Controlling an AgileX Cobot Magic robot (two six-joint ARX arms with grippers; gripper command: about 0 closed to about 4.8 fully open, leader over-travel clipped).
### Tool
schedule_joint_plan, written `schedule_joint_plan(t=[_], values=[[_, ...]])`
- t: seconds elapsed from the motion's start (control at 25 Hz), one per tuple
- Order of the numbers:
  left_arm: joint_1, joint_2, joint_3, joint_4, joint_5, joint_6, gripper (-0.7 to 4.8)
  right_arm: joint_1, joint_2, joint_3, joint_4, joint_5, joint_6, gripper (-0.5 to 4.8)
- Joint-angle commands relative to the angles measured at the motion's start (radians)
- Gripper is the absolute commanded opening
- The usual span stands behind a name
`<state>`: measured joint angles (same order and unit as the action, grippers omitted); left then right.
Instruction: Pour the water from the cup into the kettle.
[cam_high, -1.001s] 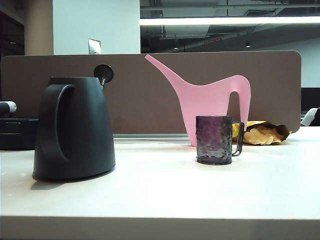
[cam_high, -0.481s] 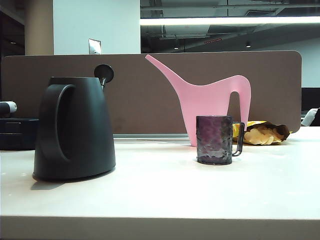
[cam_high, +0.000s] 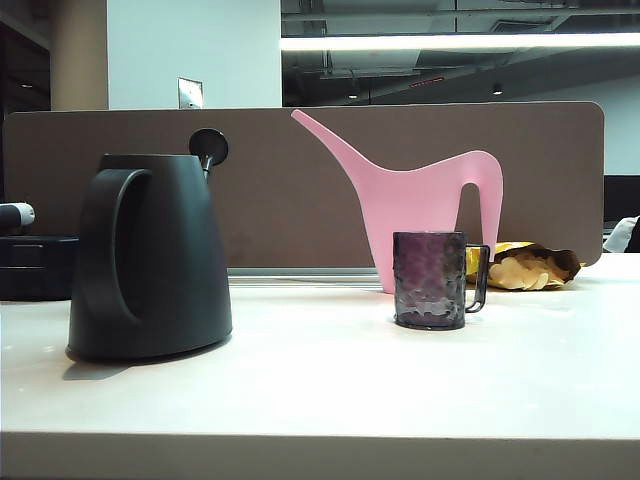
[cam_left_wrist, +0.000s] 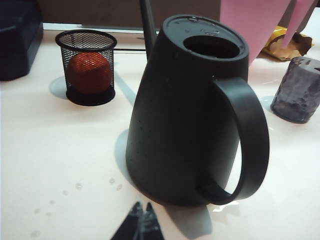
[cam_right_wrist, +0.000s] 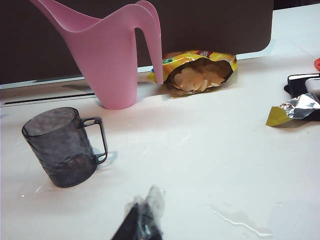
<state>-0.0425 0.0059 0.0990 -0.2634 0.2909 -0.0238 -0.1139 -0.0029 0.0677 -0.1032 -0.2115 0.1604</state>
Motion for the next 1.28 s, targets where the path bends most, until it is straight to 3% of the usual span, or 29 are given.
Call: schedule_joint_plan(t=[0.04, 0.24, 0.52, 0.88, 1.28], values=[[0.000, 0.001, 0.000, 0.014, -0.003, 0.024, -0.05, 0.000, 0.000, -0.034, 0.056, 0.005, -0.001, -0.06], [0.000, 0.001, -0.006, 0.016, -0.007, 0.029, -0.05, 0.006, 0.000, -0.062, 0.063, 0.035, -0.027, -0.06], [0.000, 0.001, -0.036, 0.018, -0.025, 0.034, -0.05, 0.121, 0.000, -0.062, 0.047, 0.153, -0.064, -0.06], [0.000, 0.000, -0.088, 0.255, -0.050, 0.039, -0.05, 0.122, 0.000, -0.062, 0.045, 0.154, -0.085, -0.06], [0.000, 0.001, -0.088, 0.242, -0.066, 0.050, -0.05, 0.122, 0.000, -0.062, 0.022, 0.153, -0.084, -0.05]])
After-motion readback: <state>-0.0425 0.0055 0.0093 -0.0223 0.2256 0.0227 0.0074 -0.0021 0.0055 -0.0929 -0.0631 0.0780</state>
